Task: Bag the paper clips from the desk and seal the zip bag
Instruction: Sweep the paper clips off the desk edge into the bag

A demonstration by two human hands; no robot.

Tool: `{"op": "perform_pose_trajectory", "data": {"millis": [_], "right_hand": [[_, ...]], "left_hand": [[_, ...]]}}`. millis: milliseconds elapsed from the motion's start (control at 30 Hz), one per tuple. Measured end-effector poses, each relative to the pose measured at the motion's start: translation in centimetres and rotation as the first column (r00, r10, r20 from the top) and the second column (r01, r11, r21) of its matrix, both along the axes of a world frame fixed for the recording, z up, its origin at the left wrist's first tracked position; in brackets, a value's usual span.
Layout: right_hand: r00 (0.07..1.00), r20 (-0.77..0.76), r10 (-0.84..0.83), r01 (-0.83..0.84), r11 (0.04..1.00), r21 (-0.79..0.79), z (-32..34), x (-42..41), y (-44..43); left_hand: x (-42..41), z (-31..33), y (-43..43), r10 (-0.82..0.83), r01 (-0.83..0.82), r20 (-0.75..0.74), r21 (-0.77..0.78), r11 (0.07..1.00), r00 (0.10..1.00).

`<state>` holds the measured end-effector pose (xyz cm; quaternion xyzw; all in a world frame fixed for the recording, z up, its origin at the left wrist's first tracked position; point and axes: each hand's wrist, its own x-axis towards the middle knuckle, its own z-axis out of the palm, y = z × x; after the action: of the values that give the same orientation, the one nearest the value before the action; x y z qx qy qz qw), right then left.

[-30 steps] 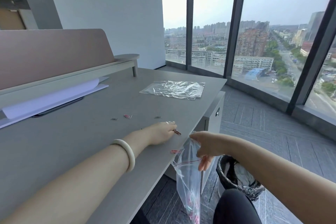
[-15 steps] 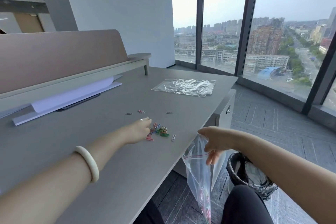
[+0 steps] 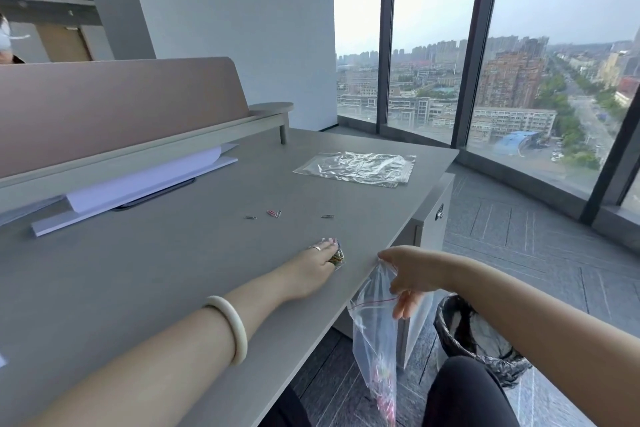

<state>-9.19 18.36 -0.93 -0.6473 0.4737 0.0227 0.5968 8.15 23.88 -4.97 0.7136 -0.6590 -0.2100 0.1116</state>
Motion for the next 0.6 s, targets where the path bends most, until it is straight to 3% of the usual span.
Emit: {"op": "perform_pose_trajectory", "data": {"millis": [67, 133, 200, 333, 500, 600], "right_hand": [[0.997, -0.073, -0.032, 0.021, 0.989, -0.147, -0.6, -0.6, 0.0], [0.994, -0.104, 0.035, -0.063, 0.958, -0.280, -0.4, -1.3, 0.3], [0.992, -0.104, 0.076, -0.103, 0.953, -0.285, -0.3, -1.4, 0.4], [0.999, 0.025, -0.033, 0.032, 0.999, 0.044, 0.3, -0.5, 0.5], [0.990, 0.008, -0.144, 0.144, 0.990, 0.001, -0.5, -0.6, 0.3], [0.992, -0.021, -0.126, 0.123, 0.989, -0.084, -0.7, -0.6, -0.1]], "left_hand": [[-0.2, 0.3, -0.1, -0.031, 0.031, -0.062, -0.008, 0.999, 0.998], [0.3, 1.0, -0.2, -0.005, 0.000, -0.110, -0.044, 0.999, 0.994], [1.1, 1.6, -0.7, 0.032, -0.038, -0.106, -0.062, 0.997, 0.994], [0.7, 1.6, -1.2, 0.003, -0.004, -0.056, -0.012, 1.000, 0.998], [-0.9, 0.7, -1.6, -0.082, 0.083, -0.034, 0.039, 0.996, 0.996], [-1.3, 0.7, -1.9, -0.095, 0.096, -0.031, 0.028, 0.995, 0.995]]}}
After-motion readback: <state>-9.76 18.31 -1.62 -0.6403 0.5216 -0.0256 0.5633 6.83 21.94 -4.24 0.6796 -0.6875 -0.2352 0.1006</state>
